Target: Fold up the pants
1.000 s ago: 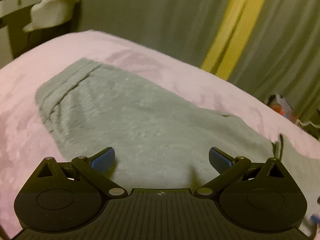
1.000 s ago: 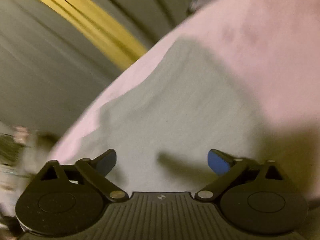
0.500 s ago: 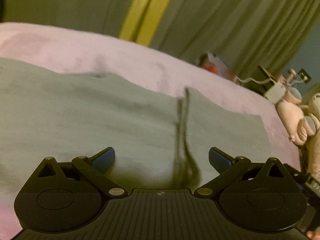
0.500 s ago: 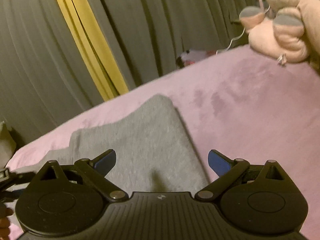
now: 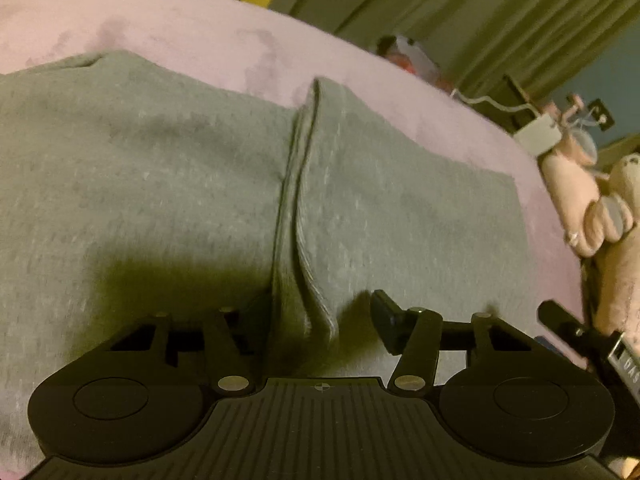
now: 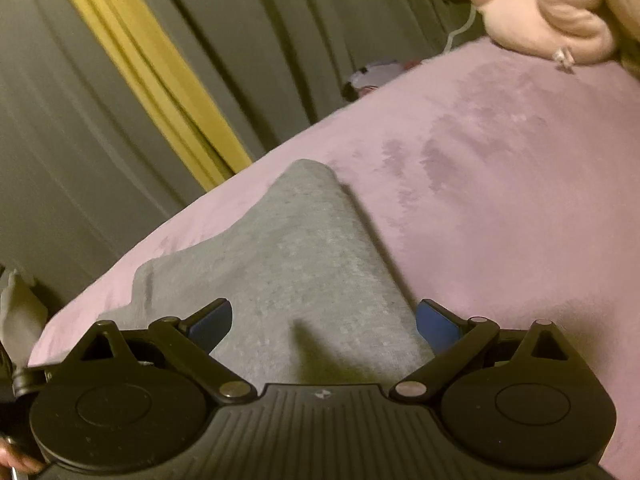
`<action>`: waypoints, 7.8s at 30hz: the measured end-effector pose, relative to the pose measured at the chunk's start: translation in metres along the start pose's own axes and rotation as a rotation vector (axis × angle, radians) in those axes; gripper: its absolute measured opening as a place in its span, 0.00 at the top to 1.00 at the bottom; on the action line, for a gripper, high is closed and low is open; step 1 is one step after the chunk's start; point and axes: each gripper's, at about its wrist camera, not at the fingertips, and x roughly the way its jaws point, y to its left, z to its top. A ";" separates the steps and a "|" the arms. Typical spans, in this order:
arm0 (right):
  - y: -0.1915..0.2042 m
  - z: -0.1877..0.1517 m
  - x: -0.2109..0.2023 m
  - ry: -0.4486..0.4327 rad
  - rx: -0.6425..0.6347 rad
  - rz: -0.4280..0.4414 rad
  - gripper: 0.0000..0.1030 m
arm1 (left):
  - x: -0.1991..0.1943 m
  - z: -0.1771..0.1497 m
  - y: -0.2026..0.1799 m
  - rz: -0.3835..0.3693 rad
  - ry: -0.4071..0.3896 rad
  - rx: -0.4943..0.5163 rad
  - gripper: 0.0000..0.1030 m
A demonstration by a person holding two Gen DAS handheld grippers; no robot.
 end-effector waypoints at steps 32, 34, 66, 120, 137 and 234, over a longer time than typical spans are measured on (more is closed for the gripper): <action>0.012 -0.004 0.008 0.024 -0.093 -0.107 0.04 | -0.071 -0.019 0.027 0.177 -0.127 0.123 0.60; 0.016 -0.006 0.007 0.015 -0.118 -0.104 0.04 | -0.080 -0.018 0.010 0.203 -0.194 0.184 0.58; 0.057 -0.022 0.044 0.042 -0.338 -0.046 0.73 | -0.065 -0.058 0.014 0.214 -0.112 0.274 0.43; 0.055 -0.023 0.036 0.023 -0.333 -0.092 0.04 | -0.120 -0.012 0.090 0.213 -0.256 -0.154 0.28; 0.054 -0.024 0.040 0.059 -0.330 -0.143 0.04 | -0.242 -0.038 0.254 0.234 -0.516 -0.733 0.17; 0.038 -0.012 0.007 -0.023 -0.061 0.217 0.04 | -0.197 -0.039 0.105 0.478 -0.360 -0.109 0.14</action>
